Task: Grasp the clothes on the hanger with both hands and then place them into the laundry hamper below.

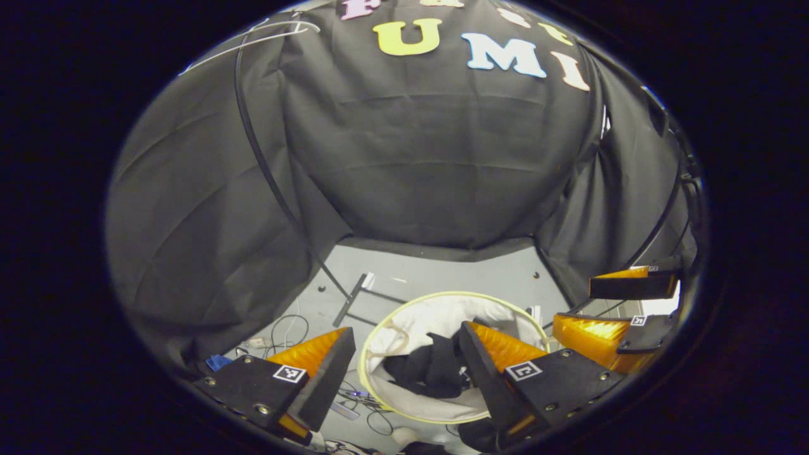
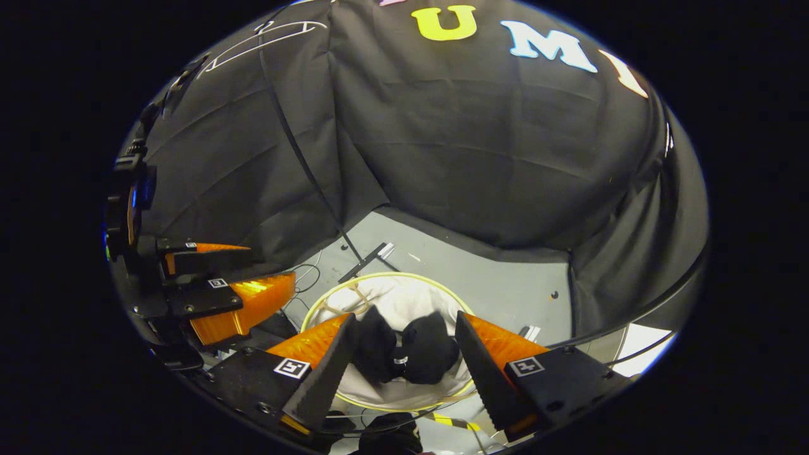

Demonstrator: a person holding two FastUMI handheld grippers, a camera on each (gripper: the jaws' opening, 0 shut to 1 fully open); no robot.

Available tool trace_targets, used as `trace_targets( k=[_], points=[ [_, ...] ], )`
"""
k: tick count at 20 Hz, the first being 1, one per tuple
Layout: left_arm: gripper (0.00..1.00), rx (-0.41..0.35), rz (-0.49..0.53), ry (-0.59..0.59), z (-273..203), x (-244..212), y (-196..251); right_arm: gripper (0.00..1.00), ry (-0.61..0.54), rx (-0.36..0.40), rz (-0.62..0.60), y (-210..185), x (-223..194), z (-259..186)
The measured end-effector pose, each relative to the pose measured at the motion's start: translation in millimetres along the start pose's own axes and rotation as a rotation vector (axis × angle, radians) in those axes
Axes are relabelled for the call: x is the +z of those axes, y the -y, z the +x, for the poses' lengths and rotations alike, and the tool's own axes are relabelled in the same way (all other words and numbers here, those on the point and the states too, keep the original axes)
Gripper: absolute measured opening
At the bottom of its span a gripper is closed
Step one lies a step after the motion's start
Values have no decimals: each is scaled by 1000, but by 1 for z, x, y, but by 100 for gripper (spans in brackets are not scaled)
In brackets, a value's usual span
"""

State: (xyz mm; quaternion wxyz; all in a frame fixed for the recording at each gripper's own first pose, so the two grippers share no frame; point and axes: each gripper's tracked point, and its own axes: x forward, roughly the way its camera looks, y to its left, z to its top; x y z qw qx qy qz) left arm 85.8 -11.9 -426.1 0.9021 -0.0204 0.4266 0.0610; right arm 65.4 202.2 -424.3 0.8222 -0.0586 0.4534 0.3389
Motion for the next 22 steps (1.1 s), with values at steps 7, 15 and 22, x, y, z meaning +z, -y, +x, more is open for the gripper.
trace_targets(
  k=[7,15,22],
  points=[
    [98,41,-7,114,-17,46,-12,98,70,-14,-12,2,20,-11],
    [98,2,28,326,-84,122,-30,98,253,-147,51,13,74,-81],
    [99,-50,66,502,-153,167,-62,98,417,-275,101,5,107,-157]
  ],
)
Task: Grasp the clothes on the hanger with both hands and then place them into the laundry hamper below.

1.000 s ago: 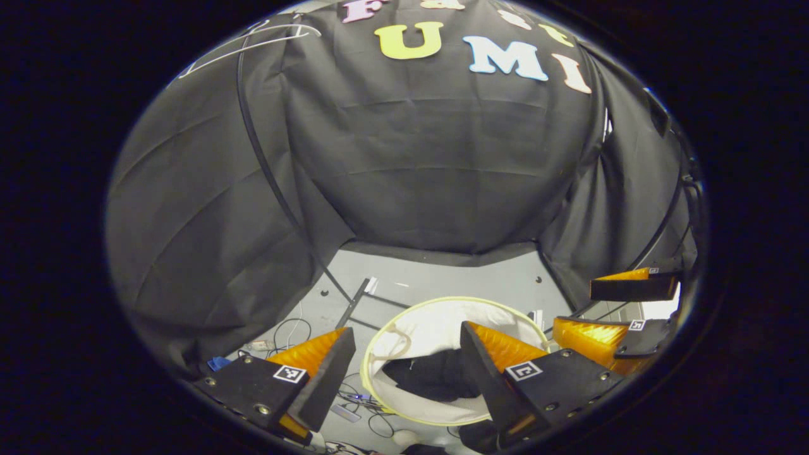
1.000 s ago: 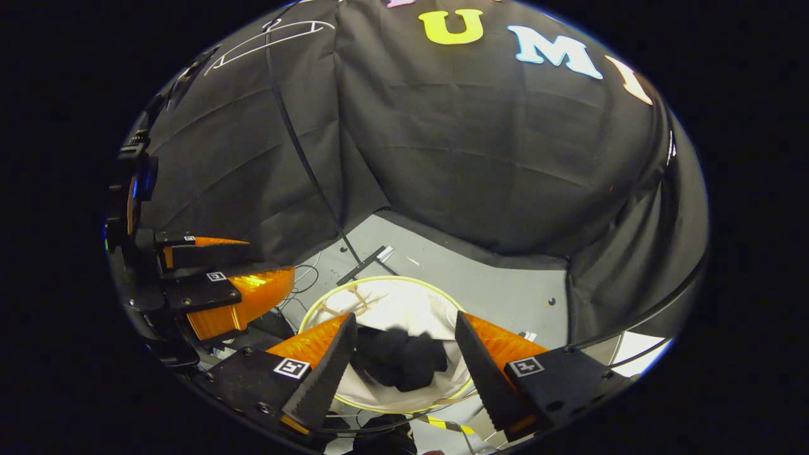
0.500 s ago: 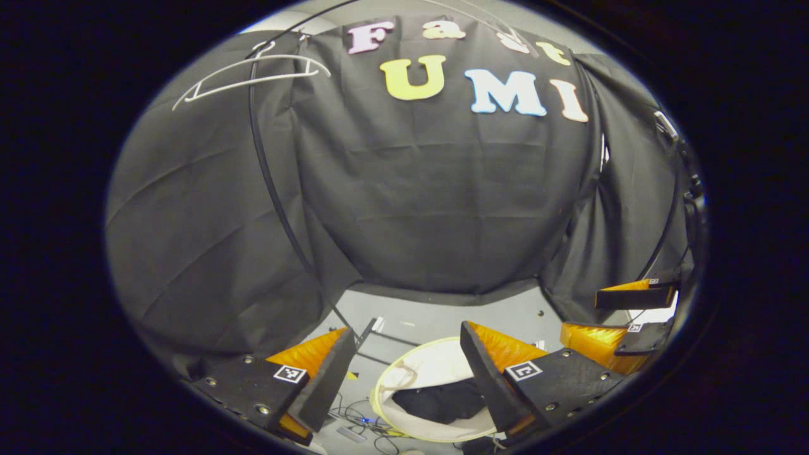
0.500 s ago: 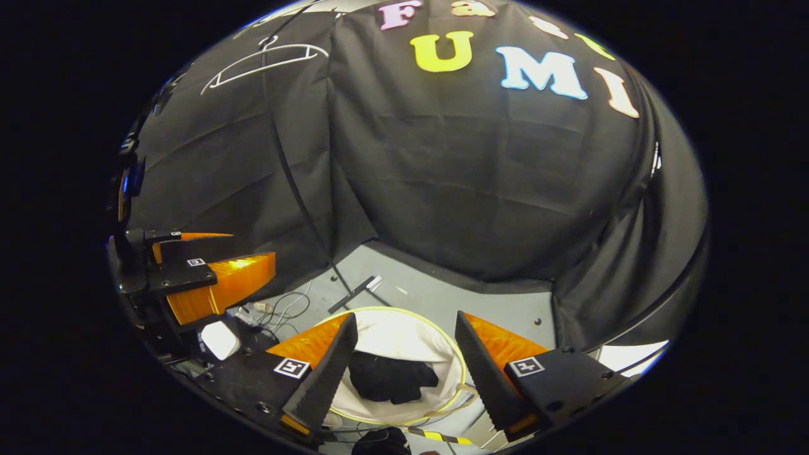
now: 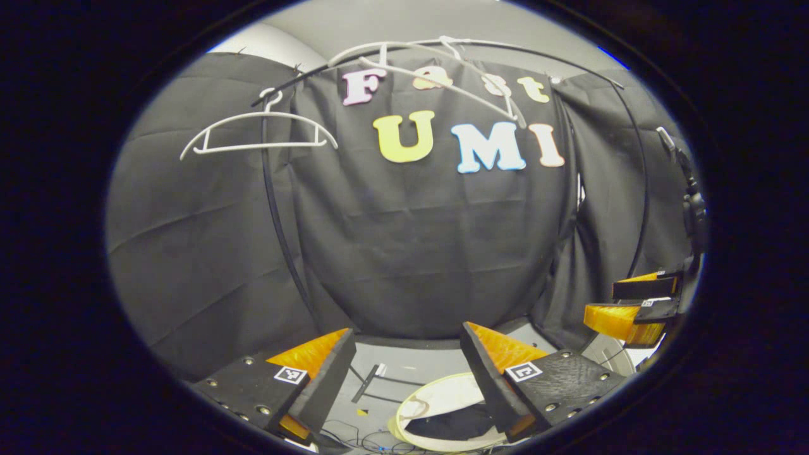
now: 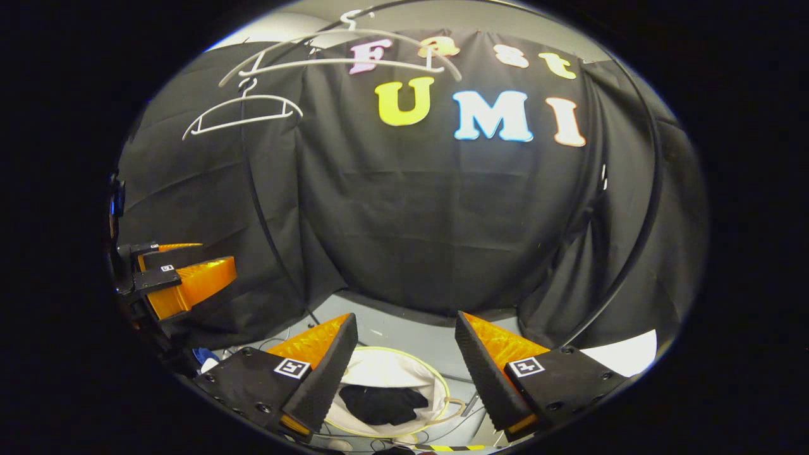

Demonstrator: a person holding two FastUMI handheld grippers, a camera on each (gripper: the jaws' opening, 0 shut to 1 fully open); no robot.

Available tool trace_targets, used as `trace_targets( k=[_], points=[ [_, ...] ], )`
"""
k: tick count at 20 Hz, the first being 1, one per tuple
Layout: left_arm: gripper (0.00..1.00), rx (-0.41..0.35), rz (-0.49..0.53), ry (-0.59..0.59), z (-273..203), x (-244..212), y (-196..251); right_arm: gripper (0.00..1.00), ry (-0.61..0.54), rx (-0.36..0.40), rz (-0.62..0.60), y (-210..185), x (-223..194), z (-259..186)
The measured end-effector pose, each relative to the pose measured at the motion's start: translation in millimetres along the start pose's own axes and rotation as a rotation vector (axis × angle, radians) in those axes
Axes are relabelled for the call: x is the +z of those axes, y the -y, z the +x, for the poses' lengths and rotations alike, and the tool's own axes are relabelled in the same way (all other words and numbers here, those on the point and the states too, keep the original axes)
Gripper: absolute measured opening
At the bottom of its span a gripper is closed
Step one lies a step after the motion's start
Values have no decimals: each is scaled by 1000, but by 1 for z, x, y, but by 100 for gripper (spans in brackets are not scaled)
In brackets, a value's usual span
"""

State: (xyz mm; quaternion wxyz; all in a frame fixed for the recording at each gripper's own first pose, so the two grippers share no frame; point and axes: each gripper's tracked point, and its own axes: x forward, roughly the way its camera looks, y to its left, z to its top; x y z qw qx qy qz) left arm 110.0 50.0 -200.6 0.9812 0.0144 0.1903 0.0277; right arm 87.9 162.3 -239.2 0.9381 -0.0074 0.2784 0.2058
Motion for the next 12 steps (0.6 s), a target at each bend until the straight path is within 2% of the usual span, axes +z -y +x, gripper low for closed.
trace_targets(
  k=[3,4,5,6,7,12],
  points=[
    [100,-24,6,80,-20,31,-11,98,82,-57,11,5,29,-31],
    [100,-31,7,111,-29,42,-17,93,109,-77,13,8,38,-41],
    [100,-41,6,142,-37,53,-21,98,136,-99,16,9,47,-53],
    [99,-51,4,169,-46,65,-24,98,162,-125,22,12,54,-67],
    [99,-67,2,194,-55,76,-26,93,190,-155,32,16,64,-81],
    [99,-98,1,296,-95,131,-33,95,322,-243,23,31,107,-145]
  ],
)
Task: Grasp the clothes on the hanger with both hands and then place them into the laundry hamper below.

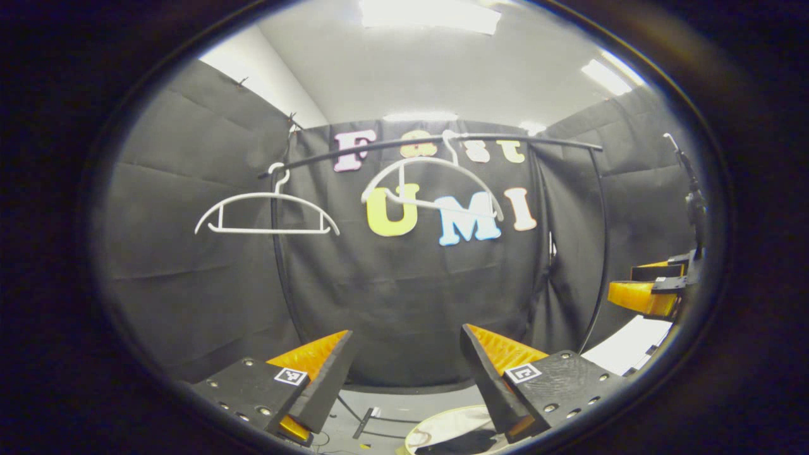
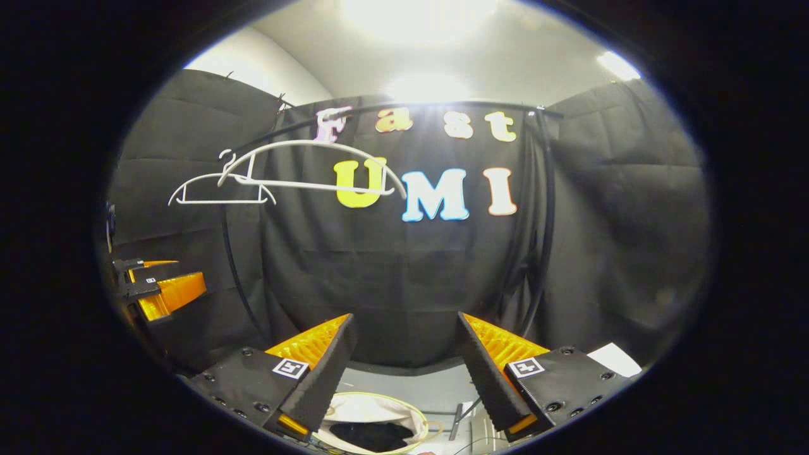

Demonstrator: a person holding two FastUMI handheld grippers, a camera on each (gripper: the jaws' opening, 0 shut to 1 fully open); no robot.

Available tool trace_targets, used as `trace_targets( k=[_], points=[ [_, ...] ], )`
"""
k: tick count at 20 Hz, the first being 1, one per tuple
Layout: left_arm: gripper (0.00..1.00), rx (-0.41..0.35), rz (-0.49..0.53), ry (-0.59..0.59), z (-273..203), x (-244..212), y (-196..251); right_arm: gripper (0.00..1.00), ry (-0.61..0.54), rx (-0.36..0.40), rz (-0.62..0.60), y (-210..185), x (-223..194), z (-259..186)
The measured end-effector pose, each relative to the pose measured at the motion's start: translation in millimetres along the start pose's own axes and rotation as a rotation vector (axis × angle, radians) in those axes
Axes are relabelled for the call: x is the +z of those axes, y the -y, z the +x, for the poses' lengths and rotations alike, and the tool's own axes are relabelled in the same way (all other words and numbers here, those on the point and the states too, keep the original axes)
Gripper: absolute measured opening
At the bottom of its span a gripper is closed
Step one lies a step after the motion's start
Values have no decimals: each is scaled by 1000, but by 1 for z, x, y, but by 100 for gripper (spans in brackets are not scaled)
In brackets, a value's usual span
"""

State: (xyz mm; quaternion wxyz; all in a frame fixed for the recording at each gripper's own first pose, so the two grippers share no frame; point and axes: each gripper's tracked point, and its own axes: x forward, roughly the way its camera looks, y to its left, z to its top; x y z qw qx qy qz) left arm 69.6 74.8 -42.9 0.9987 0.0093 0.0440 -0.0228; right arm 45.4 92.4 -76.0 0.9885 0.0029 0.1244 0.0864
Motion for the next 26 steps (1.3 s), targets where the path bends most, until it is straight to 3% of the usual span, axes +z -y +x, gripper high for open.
trace_targets(
  k=[6,7,8,12,18,21,25,26],
  points=[
    [99,47,-8,86,-34,64,16,95,107,-48,-11,35,56,-52],
    [99,57,-6,95,-39,71,16,99,119,-51,-2,42,63,-60],
    [95,61,-10,108,-47,75,17,99,134,-60,6,49,71,-67],
    [97,75,-26,150,-74,98,25,96,203,-109,22,79,92,-94],
    [99,72,0,187,-102,117,48,94,242,-99,36,93,96,-112],
    [99,69,0,187,-110,116,56,99,231,-83,34,93,89,-116],
    [99,65,0,186,-120,114,59,94,222,-77,35,93,85,-120],
    [99,62,0,185,-120,113,58,99,223,-78,39,94,86,-122]
  ],
)
